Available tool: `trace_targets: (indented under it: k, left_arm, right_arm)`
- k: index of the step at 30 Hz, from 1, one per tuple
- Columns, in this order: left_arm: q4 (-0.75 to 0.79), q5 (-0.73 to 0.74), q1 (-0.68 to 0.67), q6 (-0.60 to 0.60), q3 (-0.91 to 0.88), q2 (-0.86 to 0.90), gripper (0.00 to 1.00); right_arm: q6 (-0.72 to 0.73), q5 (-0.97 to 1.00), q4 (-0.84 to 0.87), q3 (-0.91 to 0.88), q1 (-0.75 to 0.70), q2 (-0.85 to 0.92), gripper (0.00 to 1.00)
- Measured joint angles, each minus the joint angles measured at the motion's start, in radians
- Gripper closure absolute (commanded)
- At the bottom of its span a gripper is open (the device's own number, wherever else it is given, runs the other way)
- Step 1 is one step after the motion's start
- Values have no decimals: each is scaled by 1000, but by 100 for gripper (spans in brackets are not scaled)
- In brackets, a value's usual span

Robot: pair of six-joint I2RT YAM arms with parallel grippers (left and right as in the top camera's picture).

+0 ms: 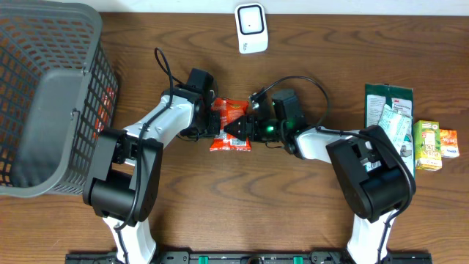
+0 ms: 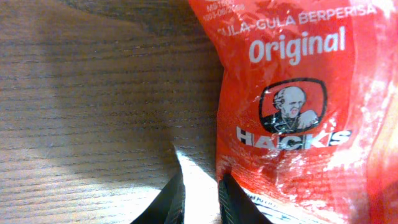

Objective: Scan the item barcode

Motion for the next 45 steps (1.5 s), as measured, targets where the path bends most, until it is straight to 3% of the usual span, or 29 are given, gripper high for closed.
trace_targets:
  k: [22,26,29,33,34,37,41,45]
  left_arm:
    - [0,-9,0,0,0,0,79]
    - [0,-9,0,0,0,0,79]
    - [0,-9,0,0,0,0,79]
    - [0,-10,0,2,0,0,78]
    - [0,-11,0,4,0,0,78]
    - [0,-19,0,4,0,0,77]
    - [8,-54,0,5,0,-1,69]
    - [43,-85,0,10,0,-1,69]
  right_arm:
    - [-9,87,8,1,-24,0,44]
    - [-11,116,14,1,-11,0,53]
    - [-13,140,17,1,-2,0,54]
    - [-22,161,18,1,9,0,77]
    - [-20,168,13,1,13,0,79]
    - [-24,157,14,1,15,0,79]
    - [-25,101,-10,1,15,0,76]
    - [-15,48,-75,0,17,0,65]
